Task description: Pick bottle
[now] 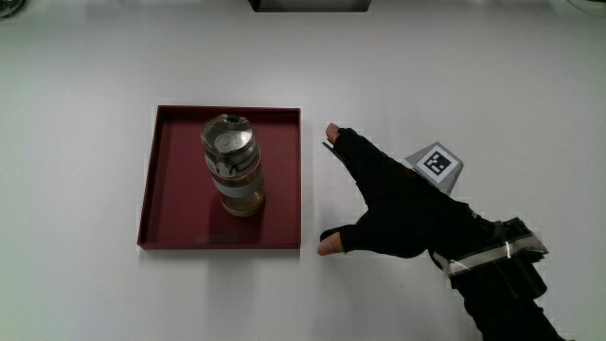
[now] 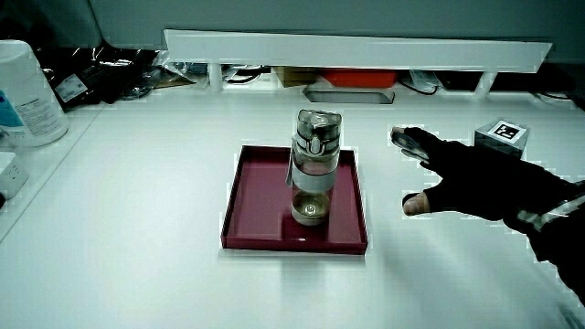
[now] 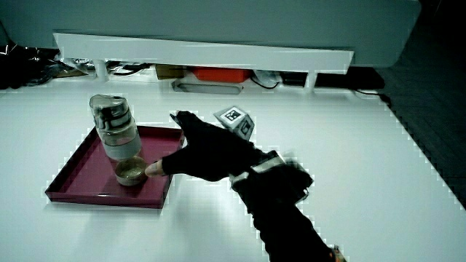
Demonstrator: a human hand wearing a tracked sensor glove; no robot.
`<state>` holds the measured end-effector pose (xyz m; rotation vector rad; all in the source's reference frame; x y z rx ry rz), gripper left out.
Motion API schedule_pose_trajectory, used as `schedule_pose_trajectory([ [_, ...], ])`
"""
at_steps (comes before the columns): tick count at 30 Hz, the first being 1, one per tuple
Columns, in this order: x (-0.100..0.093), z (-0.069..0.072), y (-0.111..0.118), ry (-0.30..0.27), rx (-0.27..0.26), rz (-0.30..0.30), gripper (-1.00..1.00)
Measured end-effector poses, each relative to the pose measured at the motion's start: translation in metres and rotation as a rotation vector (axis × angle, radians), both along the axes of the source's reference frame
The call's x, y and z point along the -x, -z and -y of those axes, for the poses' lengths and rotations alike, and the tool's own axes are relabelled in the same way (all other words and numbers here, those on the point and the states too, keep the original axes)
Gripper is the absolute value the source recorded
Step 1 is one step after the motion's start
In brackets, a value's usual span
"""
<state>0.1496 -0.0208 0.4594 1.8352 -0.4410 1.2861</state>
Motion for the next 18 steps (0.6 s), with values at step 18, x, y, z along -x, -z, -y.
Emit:
schedule_pose_trajectory([
  [18, 0.055, 0.012, -0.041, 0.026, 0.055, 0.052, 0.00],
])
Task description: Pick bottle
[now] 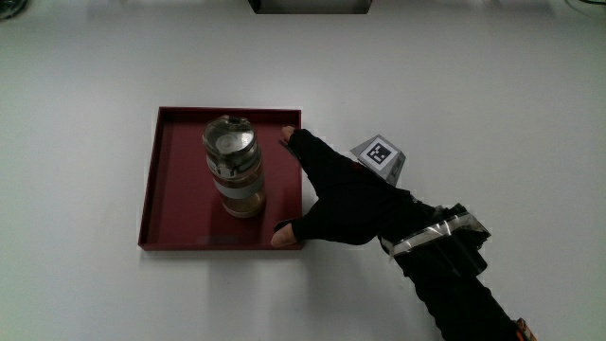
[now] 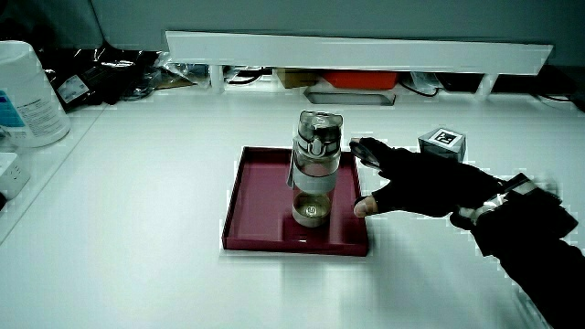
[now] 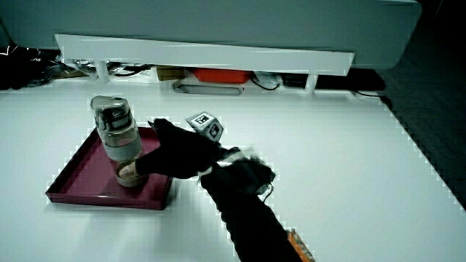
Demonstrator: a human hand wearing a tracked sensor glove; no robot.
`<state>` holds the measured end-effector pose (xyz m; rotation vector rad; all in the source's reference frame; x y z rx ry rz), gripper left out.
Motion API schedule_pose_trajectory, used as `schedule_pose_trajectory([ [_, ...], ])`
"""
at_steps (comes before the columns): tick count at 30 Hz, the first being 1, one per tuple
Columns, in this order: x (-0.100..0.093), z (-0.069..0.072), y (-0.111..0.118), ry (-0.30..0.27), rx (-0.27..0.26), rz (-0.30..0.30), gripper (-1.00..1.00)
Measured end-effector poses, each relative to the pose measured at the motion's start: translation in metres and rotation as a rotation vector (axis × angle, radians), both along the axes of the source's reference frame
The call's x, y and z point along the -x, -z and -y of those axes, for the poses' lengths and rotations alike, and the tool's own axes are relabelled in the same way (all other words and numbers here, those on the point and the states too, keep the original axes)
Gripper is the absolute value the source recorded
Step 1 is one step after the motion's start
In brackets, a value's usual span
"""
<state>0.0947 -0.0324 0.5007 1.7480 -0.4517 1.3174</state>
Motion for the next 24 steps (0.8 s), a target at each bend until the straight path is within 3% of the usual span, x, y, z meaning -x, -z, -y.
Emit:
schedule_pose_trajectory([
  [2, 0.005, 0.000, -0.004, 0.001, 0.008, -0.018, 0.00],
  [8, 0.017, 0.001, -0.020, -0.013, 0.054, 0.021, 0.00],
  [11, 0.023, 0.001, -0.026, -0.014, 0.045, 0.021, 0.00],
  [16, 0.029, 0.001, -0.033, -0.029, 0.081, 0.024, 0.00],
  [24, 0.040, 0.000, -0.042, -0.033, 0.095, 0.017, 0.00],
])
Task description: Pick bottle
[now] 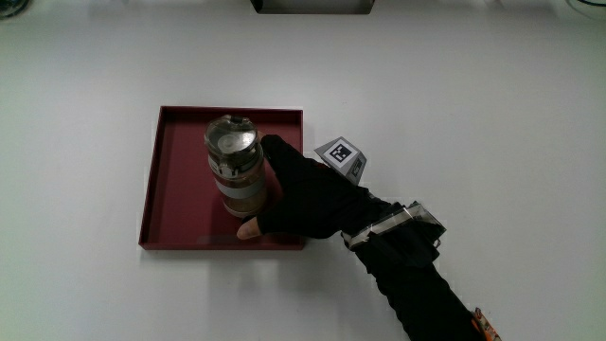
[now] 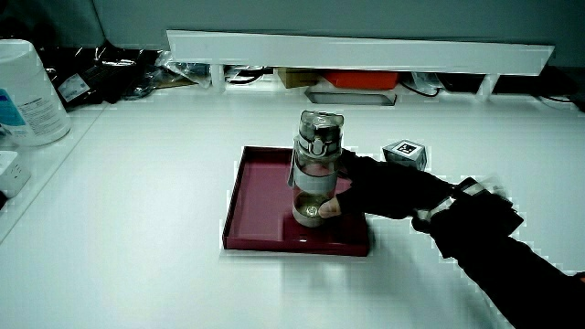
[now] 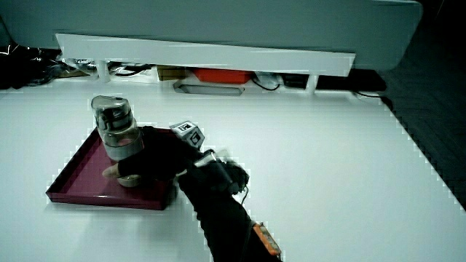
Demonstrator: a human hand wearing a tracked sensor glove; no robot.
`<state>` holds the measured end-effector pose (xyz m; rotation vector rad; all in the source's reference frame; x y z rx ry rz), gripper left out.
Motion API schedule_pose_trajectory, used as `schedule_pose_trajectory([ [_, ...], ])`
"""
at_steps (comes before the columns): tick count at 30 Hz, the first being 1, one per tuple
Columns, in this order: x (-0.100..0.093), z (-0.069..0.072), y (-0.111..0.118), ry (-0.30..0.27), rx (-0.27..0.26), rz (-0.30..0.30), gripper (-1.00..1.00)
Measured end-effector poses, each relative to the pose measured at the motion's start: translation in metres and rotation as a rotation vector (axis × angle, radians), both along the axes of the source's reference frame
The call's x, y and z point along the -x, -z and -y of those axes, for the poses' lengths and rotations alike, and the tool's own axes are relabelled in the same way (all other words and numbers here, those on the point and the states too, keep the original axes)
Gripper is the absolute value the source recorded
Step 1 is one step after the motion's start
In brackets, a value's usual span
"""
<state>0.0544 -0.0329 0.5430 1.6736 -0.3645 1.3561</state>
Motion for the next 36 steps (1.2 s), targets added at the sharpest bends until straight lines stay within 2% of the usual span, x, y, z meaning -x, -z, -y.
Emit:
schedule_pose_trajectory([
  [7, 0.006, 0.000, -0.010, -0.029, 0.020, 0.026, 0.00],
  [8, 0.004, 0.000, -0.016, -0.086, -0.030, -0.035, 0.00],
  [9, 0.006, 0.001, -0.010, -0.044, 0.016, 0.022, 0.00],
  [10, 0.005, 0.000, -0.013, -0.052, 0.014, 0.033, 0.04],
  [18, 0.004, -0.003, -0.015, -0.107, 0.024, 0.045, 0.33],
  [20, 0.003, -0.004, -0.017, -0.144, -0.014, 0.050, 0.41],
  [23, 0.002, -0.006, -0.020, -0.199, -0.027, 0.082, 0.52],
  [25, 0.001, -0.007, -0.020, -0.233, -0.045, 0.067, 0.59],
  [26, 0.000, -0.008, -0.020, -0.247, -0.070, 0.063, 0.63],
  [27, 0.000, -0.009, -0.018, -0.262, -0.067, 0.056, 0.67],
  [28, 0.000, -0.010, -0.018, -0.273, -0.067, 0.062, 0.70],
  [30, 0.000, -0.010, -0.018, -0.292, -0.098, 0.067, 0.78],
  [31, -0.001, -0.011, -0.017, -0.288, -0.110, 0.044, 0.81],
  [33, -0.001, -0.011, -0.015, -0.300, -0.141, 0.058, 0.89],
  [36, -0.001, -0.012, -0.013, -0.307, -0.153, 0.047, 1.00],
])
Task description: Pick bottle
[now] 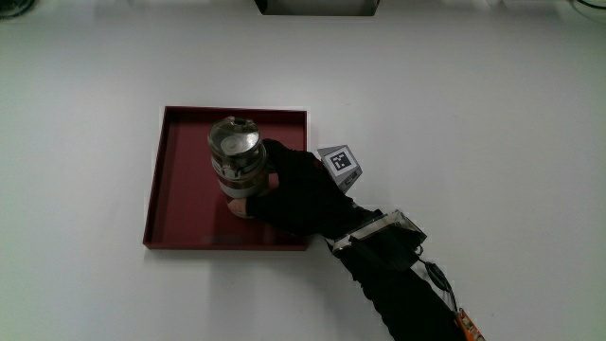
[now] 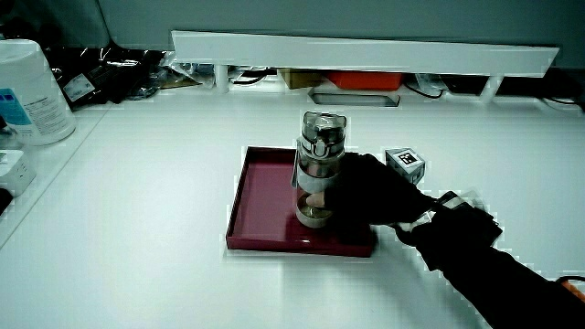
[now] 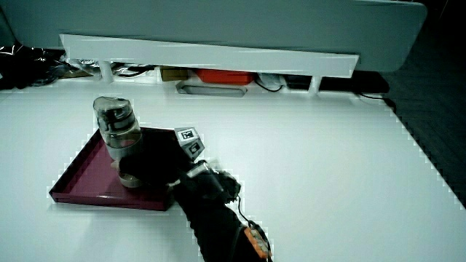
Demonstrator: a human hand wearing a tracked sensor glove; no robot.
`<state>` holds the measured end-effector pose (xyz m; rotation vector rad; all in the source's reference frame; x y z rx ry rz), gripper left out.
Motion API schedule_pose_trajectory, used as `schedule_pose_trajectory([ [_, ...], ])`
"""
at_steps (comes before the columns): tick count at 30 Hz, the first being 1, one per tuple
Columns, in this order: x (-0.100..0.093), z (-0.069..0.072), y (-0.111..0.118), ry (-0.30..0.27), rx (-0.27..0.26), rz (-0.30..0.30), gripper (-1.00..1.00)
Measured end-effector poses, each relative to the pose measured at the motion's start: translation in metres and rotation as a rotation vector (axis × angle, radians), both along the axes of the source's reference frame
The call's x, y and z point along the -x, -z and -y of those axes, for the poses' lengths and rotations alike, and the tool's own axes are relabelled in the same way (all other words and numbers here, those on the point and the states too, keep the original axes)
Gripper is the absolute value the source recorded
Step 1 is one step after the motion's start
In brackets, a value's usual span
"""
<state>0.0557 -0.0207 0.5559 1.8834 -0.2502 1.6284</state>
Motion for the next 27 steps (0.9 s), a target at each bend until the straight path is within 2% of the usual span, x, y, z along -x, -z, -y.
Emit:
schedule_pose_trajectory([
  [1, 0.000, 0.000, -0.001, -0.003, -0.008, 0.018, 1.00],
  [2, 0.000, 0.000, -0.001, 0.004, -0.011, 0.007, 1.00],
  [5, -0.002, 0.000, 0.000, 0.001, -0.011, 0.025, 1.00],
  [9, -0.005, 0.003, 0.009, 0.010, -0.015, 0.051, 1.00],
  [13, -0.011, 0.008, 0.023, 0.015, -0.049, 0.086, 1.00],
  [16, -0.018, 0.011, 0.040, 0.015, -0.056, 0.099, 1.00],
  [17, -0.021, 0.012, 0.045, 0.014, -0.060, 0.126, 1.00],
  [20, -0.031, 0.013, 0.064, 0.018, -0.058, 0.112, 1.00],
  [22, -0.038, 0.012, 0.075, 0.019, -0.059, 0.147, 1.00],
  [23, -0.042, 0.013, 0.078, 0.020, -0.068, 0.128, 1.00],
  [24, -0.045, 0.012, 0.083, 0.022, -0.066, 0.143, 1.00],
  [27, -0.056, 0.011, 0.095, 0.023, -0.096, 0.103, 1.00],
])
